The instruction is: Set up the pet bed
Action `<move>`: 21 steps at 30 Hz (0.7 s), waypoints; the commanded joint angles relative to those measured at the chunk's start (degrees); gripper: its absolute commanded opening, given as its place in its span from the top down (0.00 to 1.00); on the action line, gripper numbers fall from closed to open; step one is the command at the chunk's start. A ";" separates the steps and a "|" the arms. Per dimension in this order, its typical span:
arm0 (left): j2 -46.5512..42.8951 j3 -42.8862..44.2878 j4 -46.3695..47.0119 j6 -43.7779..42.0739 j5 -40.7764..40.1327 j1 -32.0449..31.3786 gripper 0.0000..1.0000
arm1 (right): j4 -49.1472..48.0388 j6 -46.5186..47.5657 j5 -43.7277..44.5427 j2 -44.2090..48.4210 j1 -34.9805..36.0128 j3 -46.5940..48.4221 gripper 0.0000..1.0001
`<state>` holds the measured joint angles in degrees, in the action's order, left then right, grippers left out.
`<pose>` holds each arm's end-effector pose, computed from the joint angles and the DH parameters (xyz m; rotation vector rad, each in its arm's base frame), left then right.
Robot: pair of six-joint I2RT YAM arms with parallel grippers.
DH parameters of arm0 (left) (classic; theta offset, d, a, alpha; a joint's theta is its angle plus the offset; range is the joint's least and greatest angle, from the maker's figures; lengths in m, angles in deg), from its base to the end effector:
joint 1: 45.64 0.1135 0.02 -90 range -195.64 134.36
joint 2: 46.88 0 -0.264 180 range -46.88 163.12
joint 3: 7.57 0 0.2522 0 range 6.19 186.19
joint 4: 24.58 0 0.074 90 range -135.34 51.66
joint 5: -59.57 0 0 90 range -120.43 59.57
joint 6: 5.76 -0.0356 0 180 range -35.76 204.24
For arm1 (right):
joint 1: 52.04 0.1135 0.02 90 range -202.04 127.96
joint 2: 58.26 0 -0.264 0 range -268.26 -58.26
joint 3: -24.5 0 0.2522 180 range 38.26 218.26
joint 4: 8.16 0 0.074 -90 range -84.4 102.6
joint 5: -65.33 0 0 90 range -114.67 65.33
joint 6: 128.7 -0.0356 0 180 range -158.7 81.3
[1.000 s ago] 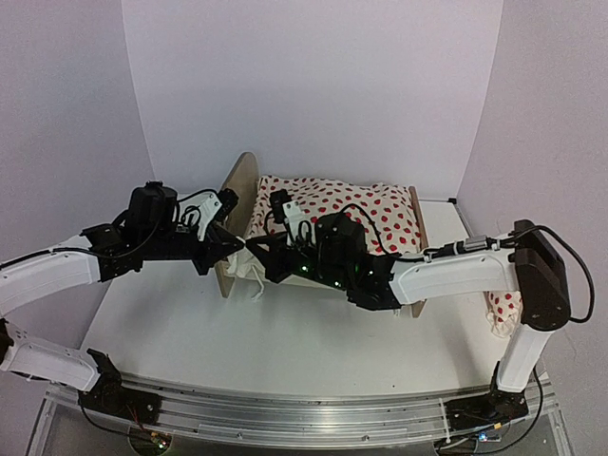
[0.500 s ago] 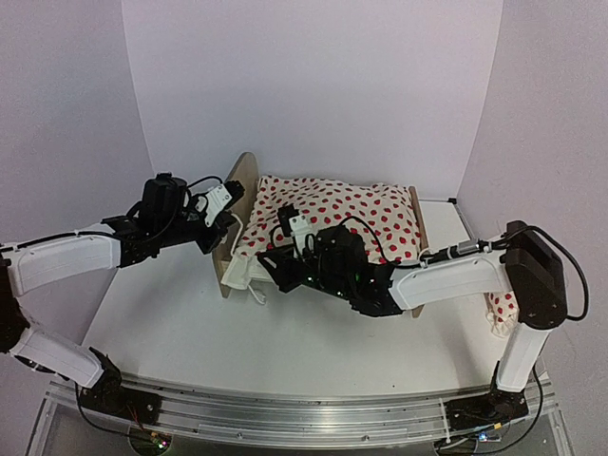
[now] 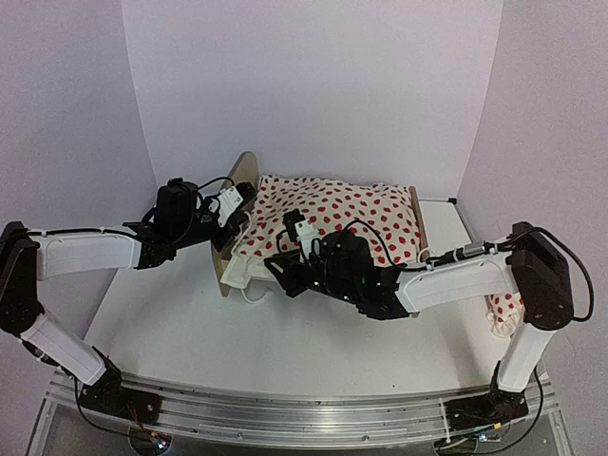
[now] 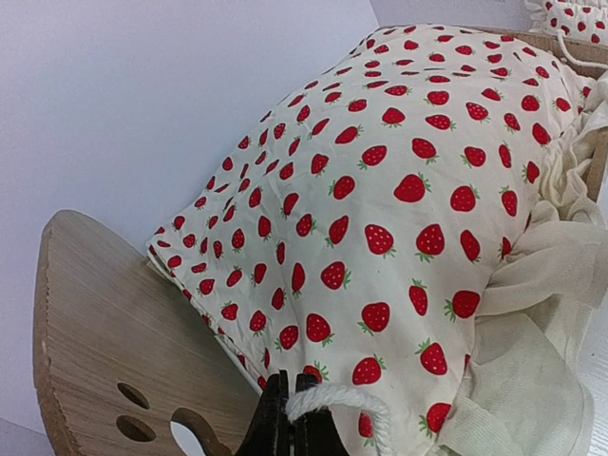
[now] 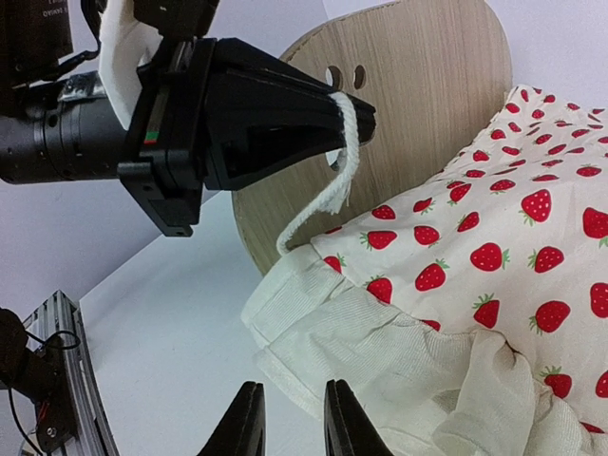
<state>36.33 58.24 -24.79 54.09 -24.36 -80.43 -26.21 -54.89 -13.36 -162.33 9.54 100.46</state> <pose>0.2719 -0.1935 0.2671 1.0696 1.5452 -0.1551 0.2031 0.3607 0.2317 -0.5595 1.7269 0.8125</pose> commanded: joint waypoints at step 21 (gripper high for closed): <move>2.25 0.23 -1.03 7.70 -28.21 -3.58 1.00 | -1.24 -0.79 -2.66 2.56 -0.06 0.44 0.75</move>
<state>38.52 55.68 -24.80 57.59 -40.82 -83.14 -26.24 -55.32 -14.66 -160.84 9.54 99.23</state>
